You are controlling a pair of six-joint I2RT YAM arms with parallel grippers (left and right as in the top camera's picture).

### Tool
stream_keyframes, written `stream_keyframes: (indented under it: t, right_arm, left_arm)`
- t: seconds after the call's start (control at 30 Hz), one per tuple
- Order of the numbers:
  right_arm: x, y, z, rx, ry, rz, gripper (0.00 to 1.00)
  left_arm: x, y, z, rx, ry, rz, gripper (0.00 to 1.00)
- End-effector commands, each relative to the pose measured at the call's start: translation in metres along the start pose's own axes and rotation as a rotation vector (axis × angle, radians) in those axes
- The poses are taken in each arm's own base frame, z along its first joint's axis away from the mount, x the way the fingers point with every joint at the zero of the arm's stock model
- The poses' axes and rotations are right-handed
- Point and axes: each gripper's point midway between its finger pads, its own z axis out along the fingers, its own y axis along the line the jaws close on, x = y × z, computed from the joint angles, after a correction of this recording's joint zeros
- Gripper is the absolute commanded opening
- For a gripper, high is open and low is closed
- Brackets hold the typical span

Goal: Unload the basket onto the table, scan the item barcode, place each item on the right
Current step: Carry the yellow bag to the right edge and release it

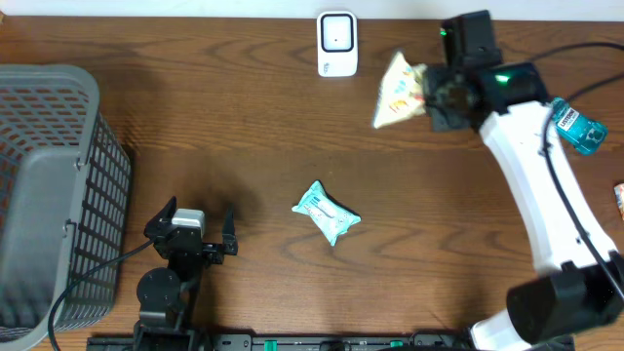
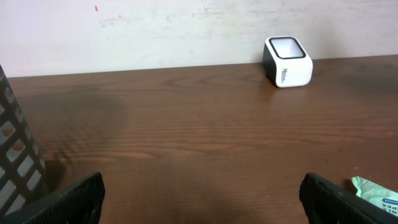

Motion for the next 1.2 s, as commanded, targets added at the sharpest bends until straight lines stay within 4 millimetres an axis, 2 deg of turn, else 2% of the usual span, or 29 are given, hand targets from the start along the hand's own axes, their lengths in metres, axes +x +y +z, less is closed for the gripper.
stream_keyframes:
  t: [0.0, 0.17, 0.43, 0.67, 0.77, 0.87, 1.17]
  right_arm:
    - [0.007, 0.019, 0.017, -0.058, -0.017, 0.007, 0.01]
    - [0.021, 0.050, 0.047, -0.165, -0.016, 0.002, 0.02]
    - [0.031, 0.094, 0.087, -0.275, -0.030, 0.004, 0.02]
    - [0.036, 0.143, 0.113, -0.338, -0.077, -0.035, 0.02]
    - [0.037, 0.156, 0.123, -0.353, -0.104, -0.042, 0.02]
    - [0.044, 0.161, 0.138, -0.361, -0.102, -0.046, 0.02]
    - [0.068, 0.160, 0.187, -0.392, -0.092, -0.058, 0.02]
  left_arm:
    - [0.015, -0.002, 0.001, 0.012, 0.045, -0.003, 1.00]
    - [0.015, -0.002, 0.001, 0.012, 0.045, -0.003, 1.00]
    - [0.015, -0.002, 0.001, 0.012, 0.045, -0.003, 1.00]
    - [0.015, -0.002, 0.001, 0.012, 0.045, -0.003, 1.00]
    - [0.015, -0.002, 0.001, 0.012, 0.045, -0.003, 1.00]
    - [0.015, -0.002, 0.001, 0.012, 0.045, -0.003, 1.00]
    - [0.015, -0.002, 0.001, 0.012, 0.045, -0.003, 1.00]
